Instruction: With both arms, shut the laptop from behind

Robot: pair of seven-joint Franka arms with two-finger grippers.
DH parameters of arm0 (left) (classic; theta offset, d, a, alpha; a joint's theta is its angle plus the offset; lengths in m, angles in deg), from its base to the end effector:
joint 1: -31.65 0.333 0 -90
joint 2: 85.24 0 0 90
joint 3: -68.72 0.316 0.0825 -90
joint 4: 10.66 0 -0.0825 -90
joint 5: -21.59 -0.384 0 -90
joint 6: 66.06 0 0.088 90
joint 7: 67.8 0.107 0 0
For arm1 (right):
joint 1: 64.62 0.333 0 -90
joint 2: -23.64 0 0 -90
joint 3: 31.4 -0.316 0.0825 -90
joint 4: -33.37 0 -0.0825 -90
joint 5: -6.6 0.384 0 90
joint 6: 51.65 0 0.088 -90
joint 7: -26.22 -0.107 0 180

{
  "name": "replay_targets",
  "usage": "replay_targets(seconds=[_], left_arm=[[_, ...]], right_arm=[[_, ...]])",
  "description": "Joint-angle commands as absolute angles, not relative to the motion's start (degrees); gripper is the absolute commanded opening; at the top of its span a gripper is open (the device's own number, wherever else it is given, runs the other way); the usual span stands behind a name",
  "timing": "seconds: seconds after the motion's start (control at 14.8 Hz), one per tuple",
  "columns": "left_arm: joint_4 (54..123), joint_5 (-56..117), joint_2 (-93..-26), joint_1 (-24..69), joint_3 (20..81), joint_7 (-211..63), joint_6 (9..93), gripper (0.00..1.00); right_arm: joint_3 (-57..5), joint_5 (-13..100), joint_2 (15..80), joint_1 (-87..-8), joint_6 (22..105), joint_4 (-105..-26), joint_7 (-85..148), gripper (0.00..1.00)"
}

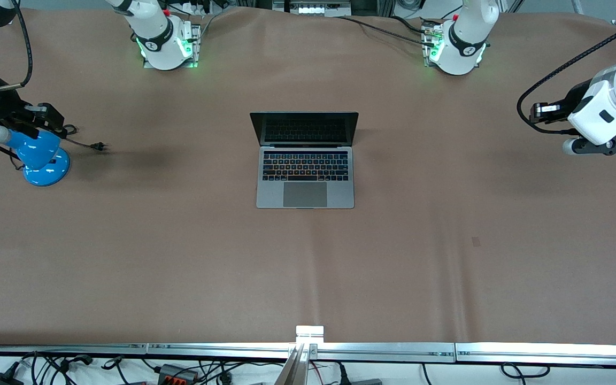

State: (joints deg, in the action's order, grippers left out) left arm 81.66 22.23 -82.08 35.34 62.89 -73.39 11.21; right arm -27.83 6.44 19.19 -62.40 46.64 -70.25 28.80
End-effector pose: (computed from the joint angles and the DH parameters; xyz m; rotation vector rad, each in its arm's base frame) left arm 0.5396 -0.0202 0.5604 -3.0961 -0.0910 0.4966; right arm 0.5362 -0.0139 0.5663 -3.1387 -0.0347 0.0242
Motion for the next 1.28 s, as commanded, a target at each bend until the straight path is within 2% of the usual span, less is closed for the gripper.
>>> replay_targets(seconds=[0.0, 0.41, 0.54, 0.74, 0.88, 1.08, 1.22], left_arm=[[80.7, 22.4, -81.9, 35.6, 62.7, -72.6, 10.1, 0.00], [80.9, 28.1, -81.7, 35.5, 62.7, -71.8, 5.9, 0.00], [82.7, 35.1, -80.9, 35.0, 61.5, -72.8, 5.3, 0.00], [83.3, 40.1, -77.2, 35.1, 56.2, -72.2, 7.7, 0.00], [90.6, 44.0, -78.3, 35.3, 51.8, -72.9, 12.7, 0.00], [105.8, 50.2, -84.3, 35.3, 46.8, -73.0, 24.8, 0.00], [112.4, 53.2, -86.3, 35.3, 42.5, -73.0, 31.5, 0.00]], right_arm=[[-28.4, 5.7, 18.1, -62.6, 46.0, -71.2, 28.6, 0.00], [-28.7, 6.5, 19.3, -62.2, 43.1, -71.5, 28.5, 0.00], [-28.8, 7.1, 21.3, -59.5, 41.0, -71.7, 28.5, 0.00], [-28.8, 10.7, 24.6, -51.7, 39.2, -73.1, 28.5, 0.00], [-28.8, 13.5, 25.3, -46.8, 40.5, -75.8, 26.3, 0.00], [-28.8, 22.6, 25.5, -41.0, 43.5, -79.6, 25.2, 0.00], [-28.8, 26.6, 25.6, -37.0, 45.8, -82.0, 25.2, 0.00]])
